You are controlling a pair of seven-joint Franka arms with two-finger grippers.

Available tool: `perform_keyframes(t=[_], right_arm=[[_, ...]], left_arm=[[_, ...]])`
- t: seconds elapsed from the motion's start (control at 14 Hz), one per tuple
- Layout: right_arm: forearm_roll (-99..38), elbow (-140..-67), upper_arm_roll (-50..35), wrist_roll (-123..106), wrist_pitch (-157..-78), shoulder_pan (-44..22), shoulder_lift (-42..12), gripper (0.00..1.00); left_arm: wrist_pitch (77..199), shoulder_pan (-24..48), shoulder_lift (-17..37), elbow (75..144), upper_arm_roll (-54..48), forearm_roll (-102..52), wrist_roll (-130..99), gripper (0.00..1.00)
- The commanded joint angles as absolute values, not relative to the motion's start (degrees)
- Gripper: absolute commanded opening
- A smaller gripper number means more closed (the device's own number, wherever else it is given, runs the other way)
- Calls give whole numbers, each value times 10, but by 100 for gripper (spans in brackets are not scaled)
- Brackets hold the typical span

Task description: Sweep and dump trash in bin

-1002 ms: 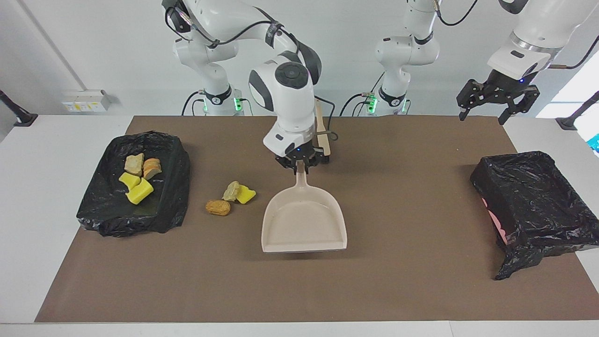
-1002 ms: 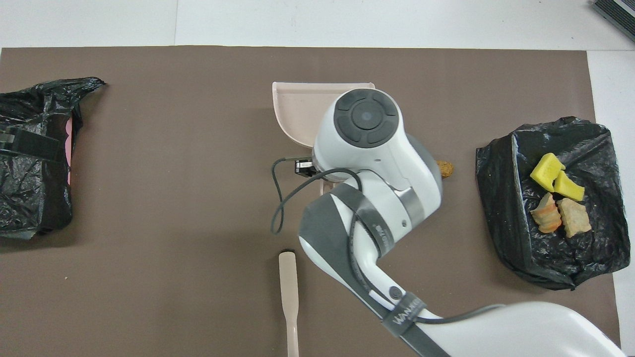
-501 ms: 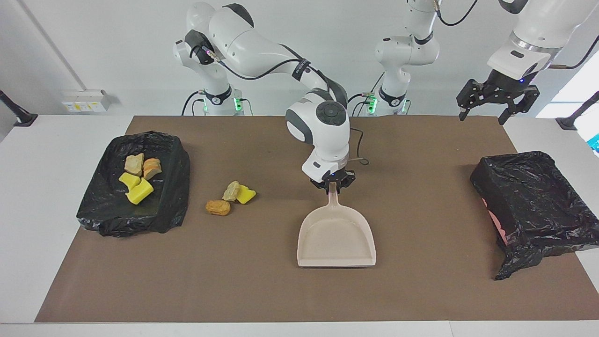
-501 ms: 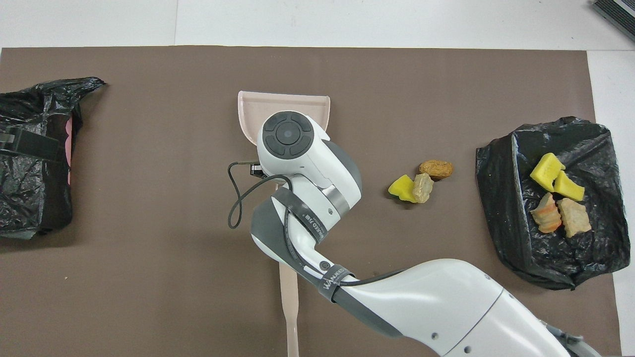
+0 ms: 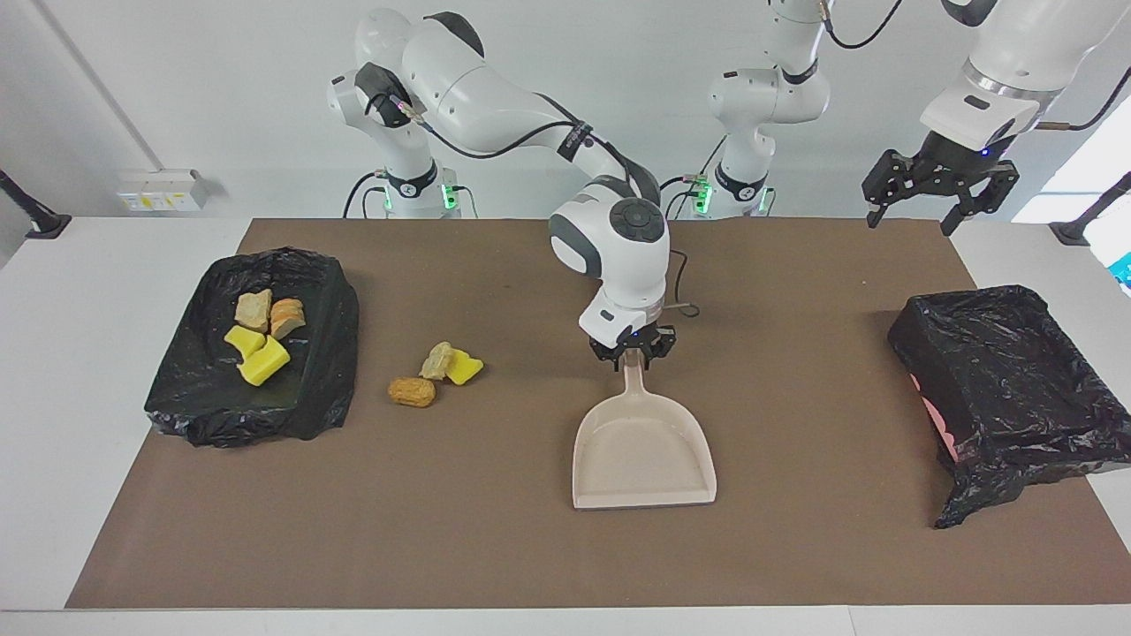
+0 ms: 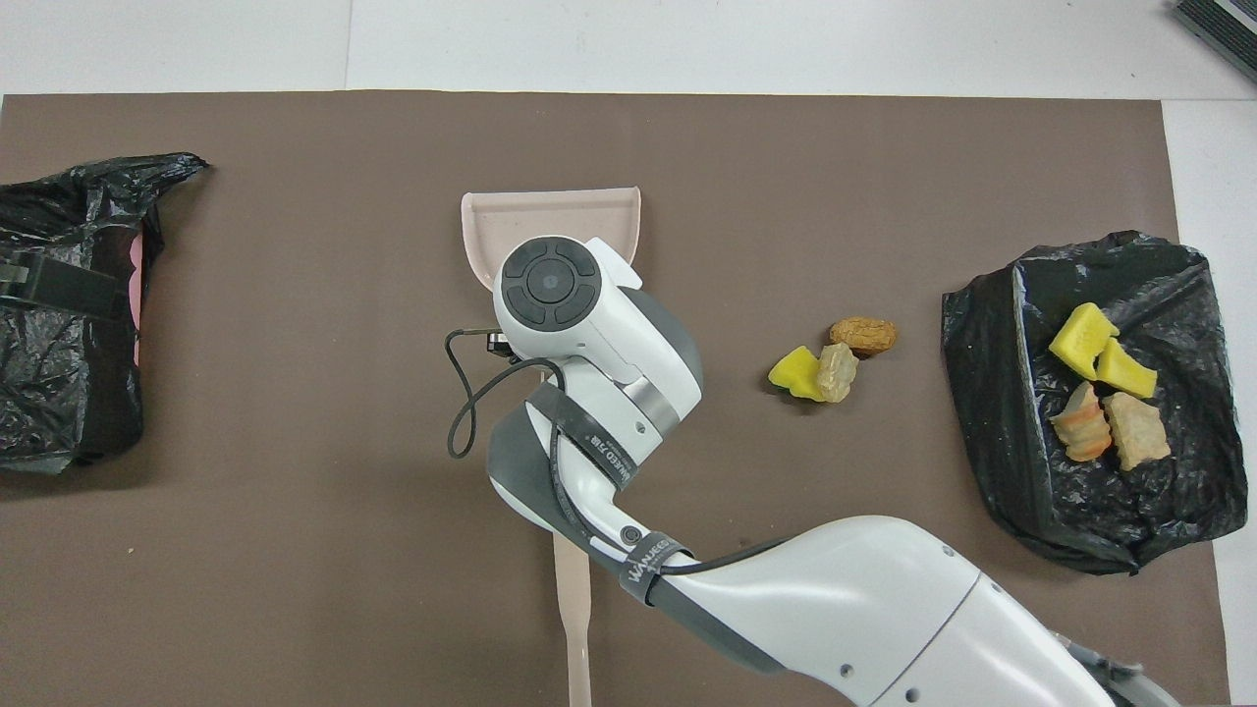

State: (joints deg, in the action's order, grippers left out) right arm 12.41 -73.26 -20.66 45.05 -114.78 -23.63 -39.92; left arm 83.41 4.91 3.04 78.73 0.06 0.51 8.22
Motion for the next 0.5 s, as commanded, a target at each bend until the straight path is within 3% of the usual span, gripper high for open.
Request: perform_keyframes(t=[0.0, 0.21, 0.43], right_arm=[[120, -751, -212, 454, -1099, -236, -346, 100], [89, -758, -229, 400, -1022, -227, -301, 100], [37, -852, -230, 400, -1011, -238, -224, 100]], left_arm=[[823, 40, 27, 781, -6, 8, 88, 100], [823, 40, 27, 781, -6, 8, 88, 100], [823, 40, 28, 781, -6, 8, 88, 100]])
